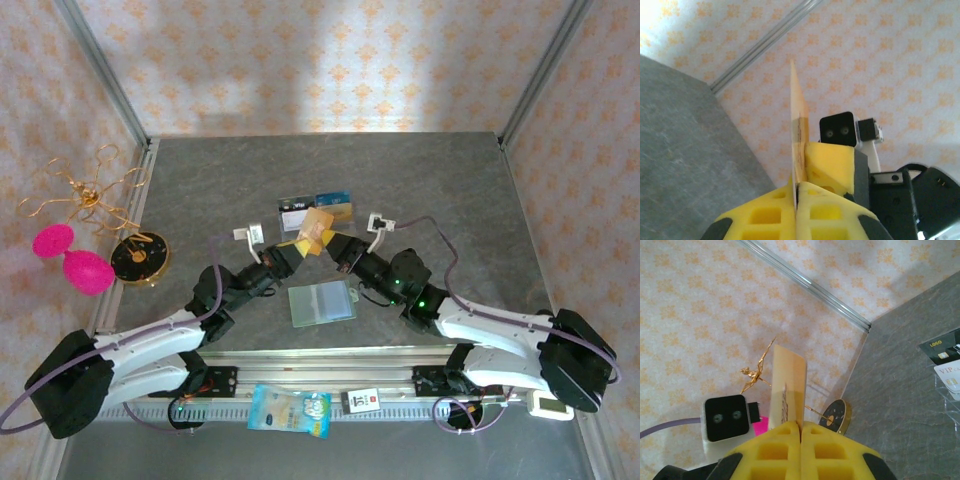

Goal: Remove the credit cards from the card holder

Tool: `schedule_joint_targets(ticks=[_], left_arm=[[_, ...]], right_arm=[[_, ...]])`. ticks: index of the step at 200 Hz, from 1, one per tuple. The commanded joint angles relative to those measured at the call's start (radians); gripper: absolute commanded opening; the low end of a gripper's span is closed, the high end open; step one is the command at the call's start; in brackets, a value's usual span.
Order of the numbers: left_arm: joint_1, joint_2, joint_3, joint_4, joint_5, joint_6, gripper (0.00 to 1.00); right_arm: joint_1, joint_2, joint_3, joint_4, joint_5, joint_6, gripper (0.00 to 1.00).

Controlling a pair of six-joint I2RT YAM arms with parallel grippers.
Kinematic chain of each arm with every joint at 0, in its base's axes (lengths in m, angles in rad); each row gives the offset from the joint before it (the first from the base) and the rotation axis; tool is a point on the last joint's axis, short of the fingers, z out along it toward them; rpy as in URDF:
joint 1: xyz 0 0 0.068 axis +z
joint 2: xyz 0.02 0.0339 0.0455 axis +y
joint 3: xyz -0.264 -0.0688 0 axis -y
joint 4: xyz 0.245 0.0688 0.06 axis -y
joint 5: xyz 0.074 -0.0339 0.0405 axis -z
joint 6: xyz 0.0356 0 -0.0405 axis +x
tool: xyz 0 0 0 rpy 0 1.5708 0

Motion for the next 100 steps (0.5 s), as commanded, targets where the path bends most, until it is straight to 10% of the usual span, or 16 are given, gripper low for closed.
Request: schedule_joint_targets(ticks=[1,23,100], left_arm=[[0.025,-0.042,0.049,-0.054,0.020,0.062,0.00],[0.078,-0.065,0.116,-0.240,0.070,0.158,0.00],[0.147,0.203,0.571,-0.912,0.300,0.847,0.00]], right_arm=[[0.013,-0.014,0.027,-0.078,-0.017,-0.026,0.00],[-0.020,-0.107,0.036,-0.279,-0.010,-0.101,0.14],[-0.301,-0.448,-0.114,-0.628,-0.101,-0.135,0.13]])
